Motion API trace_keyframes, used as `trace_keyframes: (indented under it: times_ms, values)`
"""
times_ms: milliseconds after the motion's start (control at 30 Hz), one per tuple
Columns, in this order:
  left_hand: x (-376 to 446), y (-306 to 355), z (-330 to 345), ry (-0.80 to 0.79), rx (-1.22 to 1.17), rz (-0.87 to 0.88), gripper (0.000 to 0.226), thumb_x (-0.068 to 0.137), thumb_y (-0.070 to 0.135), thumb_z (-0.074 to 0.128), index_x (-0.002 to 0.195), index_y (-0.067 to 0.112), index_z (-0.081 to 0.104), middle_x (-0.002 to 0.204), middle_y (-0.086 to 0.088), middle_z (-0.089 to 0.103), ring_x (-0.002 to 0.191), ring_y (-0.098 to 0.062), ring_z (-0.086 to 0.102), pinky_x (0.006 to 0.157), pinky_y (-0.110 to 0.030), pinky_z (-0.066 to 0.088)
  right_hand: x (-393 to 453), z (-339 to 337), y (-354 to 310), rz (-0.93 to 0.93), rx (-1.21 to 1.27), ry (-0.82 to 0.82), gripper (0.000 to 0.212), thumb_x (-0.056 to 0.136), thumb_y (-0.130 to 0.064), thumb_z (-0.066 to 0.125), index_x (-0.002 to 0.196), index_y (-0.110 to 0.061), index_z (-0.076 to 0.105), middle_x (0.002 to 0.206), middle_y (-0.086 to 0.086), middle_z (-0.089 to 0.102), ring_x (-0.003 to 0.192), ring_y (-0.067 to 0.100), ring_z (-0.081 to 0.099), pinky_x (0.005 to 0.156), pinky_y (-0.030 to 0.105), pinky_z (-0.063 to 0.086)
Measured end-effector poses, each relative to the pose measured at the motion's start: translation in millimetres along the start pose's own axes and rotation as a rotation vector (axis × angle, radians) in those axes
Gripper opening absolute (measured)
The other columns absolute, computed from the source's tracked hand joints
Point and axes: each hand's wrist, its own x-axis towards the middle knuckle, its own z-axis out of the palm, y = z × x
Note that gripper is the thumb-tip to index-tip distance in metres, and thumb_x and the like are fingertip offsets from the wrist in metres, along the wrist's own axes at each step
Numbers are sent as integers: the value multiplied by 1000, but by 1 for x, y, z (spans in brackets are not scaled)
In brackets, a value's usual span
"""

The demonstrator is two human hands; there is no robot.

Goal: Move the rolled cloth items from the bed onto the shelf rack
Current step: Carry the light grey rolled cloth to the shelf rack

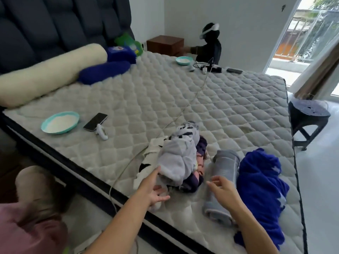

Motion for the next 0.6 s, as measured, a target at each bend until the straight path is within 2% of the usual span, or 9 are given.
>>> trace_keyframes:
  times_ms: [67, 167, 233, 333, 400, 467, 533, 600]
  values:
    - [9, 10, 6, -3, -13, -25, 71, 87, 44, 64, 143, 10, 35, 146, -23, 37, 137, -39, 36, 102, -63, 38, 23, 6, -12, 27, 49, 10, 30, 92, -31, 59, 116, -15, 55, 96, -1, 63, 79, 9, 58, 59, 20, 44]
    - [23, 18, 10, -8, 7, -53, 57, 86, 45, 65, 128, 11, 45, 131, -22, 50, 128, -40, 46, 95, -63, 42, 64, 9, -29, 75, 136, -12, 45, 87, -40, 63, 120, -11, 54, 105, 4, 64, 87, 16, 60, 70, 28, 47]
    - [29, 21, 8, -7, 9, -82, 52, 84, 45, 67, 117, 8, 50, 115, -19, 56, 113, -38, 54, 89, -62, 45, 99, 5, -51, 87, 158, 7, 52, 85, -44, 64, 122, -10, 52, 111, 7, 61, 94, 21, 59, 77, 33, 48]
    - [38, 26, 9, 28, -3, -116, 48, 82, 48, 67, 102, 6, 55, 108, -20, 58, 96, -34, 59, 81, -59, 50, 151, -3, -91, 31, 167, 23, 61, 84, -46, 64, 126, -5, 48, 112, 8, 57, 97, 22, 54, 75, 31, 43]
    - [45, 30, 12, 30, -17, -131, 56, 79, 52, 68, 109, 6, 57, 114, -21, 61, 98, -36, 63, 75, -56, 55, 181, -3, -114, 7, 177, 26, 67, 82, -47, 67, 130, -6, 44, 113, 4, 51, 101, 22, 50, 81, 33, 43]
    - [52, 34, 19, 37, -45, -160, 66, 76, 56, 70, 118, 6, 58, 116, -22, 64, 99, -38, 66, 69, -54, 58, 206, 5, -126, -10, 127, 11, 84, 71, -57, 71, 133, -7, 43, 120, 1, 51, 109, 27, 53, 91, 40, 47]
    - [57, 35, 29, 101, -71, -178, 67, 74, 55, 72, 119, 7, 58, 114, -21, 66, 98, -38, 66, 68, -53, 59, 228, 16, -122, 12, 46, -33, 102, 57, -67, 71, 136, -9, 40, 134, 9, 53, 120, 32, 52, 98, 46, 47]
    - [65, 35, 36, 163, -62, -170, 68, 71, 54, 75, 119, 8, 59, 113, -20, 67, 99, -38, 66, 74, -55, 58, 241, 24, -109, 49, 17, -107, 113, 58, -65, 72, 146, -10, 28, 147, 17, 41, 130, 36, 44, 104, 48, 42]
